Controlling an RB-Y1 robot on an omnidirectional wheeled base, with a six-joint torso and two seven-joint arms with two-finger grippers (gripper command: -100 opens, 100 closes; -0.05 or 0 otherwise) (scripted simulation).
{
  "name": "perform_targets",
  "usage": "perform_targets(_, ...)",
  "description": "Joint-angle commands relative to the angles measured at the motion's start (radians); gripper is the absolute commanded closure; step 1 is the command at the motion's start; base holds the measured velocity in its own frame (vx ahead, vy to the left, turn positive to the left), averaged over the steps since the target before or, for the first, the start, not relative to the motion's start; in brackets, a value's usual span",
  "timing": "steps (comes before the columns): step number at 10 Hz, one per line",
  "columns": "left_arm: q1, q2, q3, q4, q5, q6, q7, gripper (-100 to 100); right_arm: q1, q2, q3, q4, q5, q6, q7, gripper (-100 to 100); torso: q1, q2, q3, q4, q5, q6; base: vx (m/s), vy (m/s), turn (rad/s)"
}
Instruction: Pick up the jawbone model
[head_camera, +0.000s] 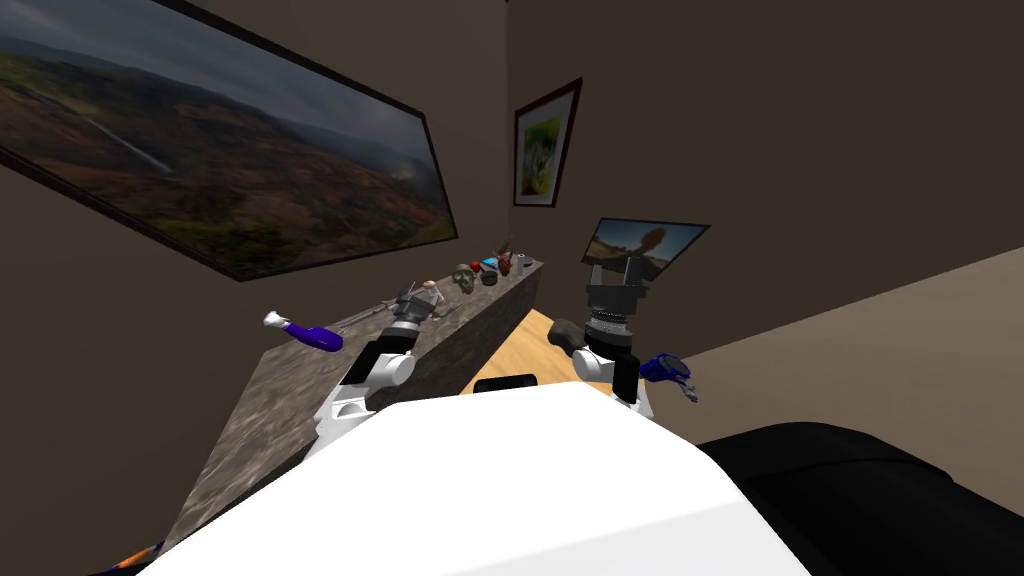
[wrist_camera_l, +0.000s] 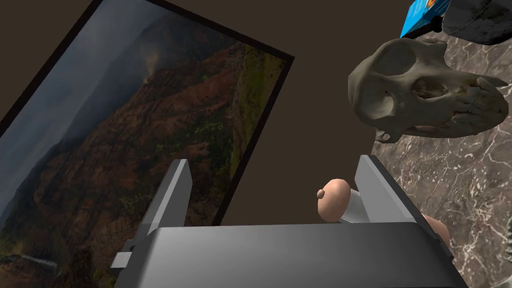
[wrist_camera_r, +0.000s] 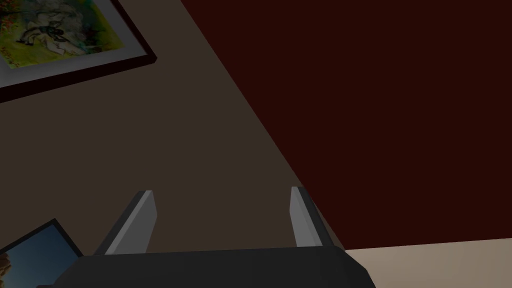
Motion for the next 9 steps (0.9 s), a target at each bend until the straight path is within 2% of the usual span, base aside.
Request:
perform_targets(1,-0.023,0.034,-0.004,0.032,0.048,0.05,0.037,-100,0.0,0.0,0.0,0.0,0.0,0.0,0.0,0,0.0,0.0,0.0,0.0,0.0,0.0,0.004,0.027,-0.086)
perform_targets(2,-0.023,0.034,-0.004,0.032,0.048,0.061,0.037,-100,0.0,0.0,0.0,0.0,0.0,0.0,0.0,0,0.0,0.0,0.0,0.0,0.0,0.0,0.006,0.025,-0.047)
perform_targets(3,-0.046,0.065,-0.007,0.061,0.09,0.1,0.071,-100,0.0,0.0,0.0,0.0,0.0,0.0,0.0,0,0.0,0.0,0.0,0.0,0.0,0.0,0.003,0.028,-0.103)
perform_targets(4,-0.046,0.065,-0.007,0.061,0.09,0.112,0.071,-100,0.0,0.0,0.0,0.0,0.0,0.0,0.0,0,0.0,0.0,0.0,0.0,0.0,0.0,0.002,0.028,-0.045)
perform_targets(5,-0.069,0.096,-0.012,0.09,0.133,0.151,0.105,-100,0.0,0.0,0.0,0.0,0.0,0.0,0.0,0,0.0,0.0,0.0,0.0,0.0,0.0,0.007,0.024,-0.08)
perform_targets(6,-0.069,0.096,-0.012,0.09,0.133,0.164,0.105,-100,0.0,0.0,0.0,0.0,0.0,0.0,0.0,0,0.0,-0.001,0.0,0.0,0.0,0.0,0.009,0.024,-0.052)
perform_targets(7,-0.092,0.128,-0.018,0.12,0.175,0.201,0.139,-100,0.0,0.0,0.0,0.0,0.0,0.0,0.0,0,0.0,-0.001,0.0,0.0,0.0,0.0,0.009,0.03,-0.089)
perform_targets(8,-0.092,0.128,-0.018,0.12,0.175,0.217,0.139,-100,0.0,0.0,0.0,0.0,0.0,0.0,0.0,0,0.0,-0.001,0.0,0.0,0.0,0.0,0.003,0.029,-0.046)
perform_targets(9,-0.116,0.161,-0.024,0.15,0.217,0.254,0.174,-100,0.0,0.0,0.0,0.0,0.0,0.0,0.0,0,0.0,0.0,0.0,0.0,0.0,0.0,0.01,0.025,-0.102)
